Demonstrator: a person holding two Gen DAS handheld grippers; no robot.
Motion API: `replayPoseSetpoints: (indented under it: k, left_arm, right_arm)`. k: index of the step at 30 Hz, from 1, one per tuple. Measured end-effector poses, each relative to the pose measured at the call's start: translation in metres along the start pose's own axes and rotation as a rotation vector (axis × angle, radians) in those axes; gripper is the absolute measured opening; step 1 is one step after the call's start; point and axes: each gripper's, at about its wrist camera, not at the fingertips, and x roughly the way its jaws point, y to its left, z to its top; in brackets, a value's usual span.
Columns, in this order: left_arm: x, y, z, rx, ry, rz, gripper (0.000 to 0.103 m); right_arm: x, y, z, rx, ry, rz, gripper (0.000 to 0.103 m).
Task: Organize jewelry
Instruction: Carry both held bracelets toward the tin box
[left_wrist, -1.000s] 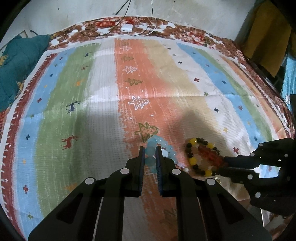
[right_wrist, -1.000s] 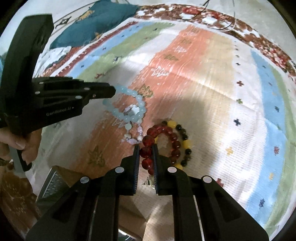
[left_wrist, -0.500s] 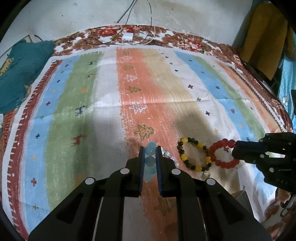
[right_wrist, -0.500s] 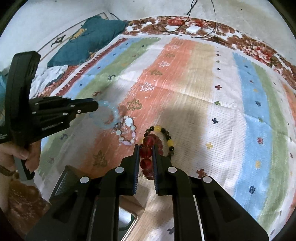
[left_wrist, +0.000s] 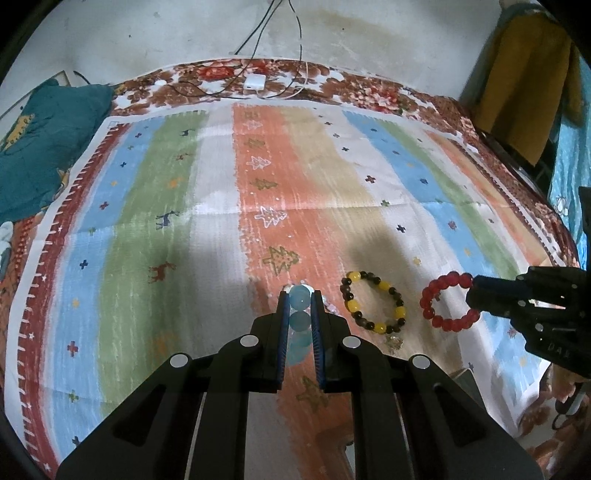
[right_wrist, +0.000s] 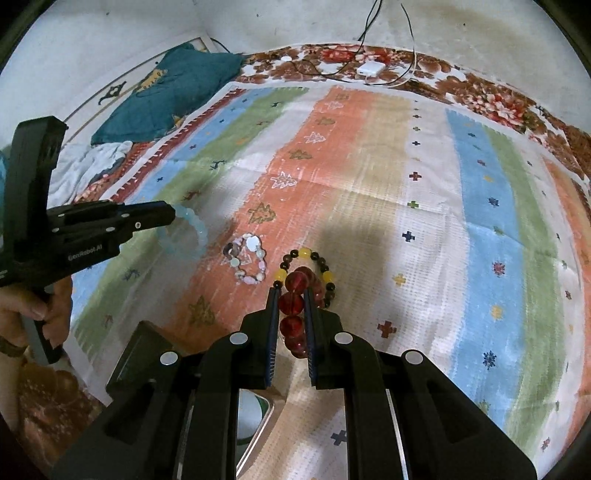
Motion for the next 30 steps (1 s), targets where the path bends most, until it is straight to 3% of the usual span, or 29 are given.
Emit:
replayPoseSetpoints:
  k: [10,30]
  left_arm:
    - [-0.018,-0.013,-0.008,0.011,-0.021,-0.03,0.011]
    - [-0.055,-0.041,-0.033,0.007,-0.062,-0.083,0.011]
  right_arm:
    - [-0.017,-0.003,-0.007,0.015,-0.036,-0.024,0.014]
    - [-0.062,0.014,-0.027,-0.02,-0.121,0.026,0.014]
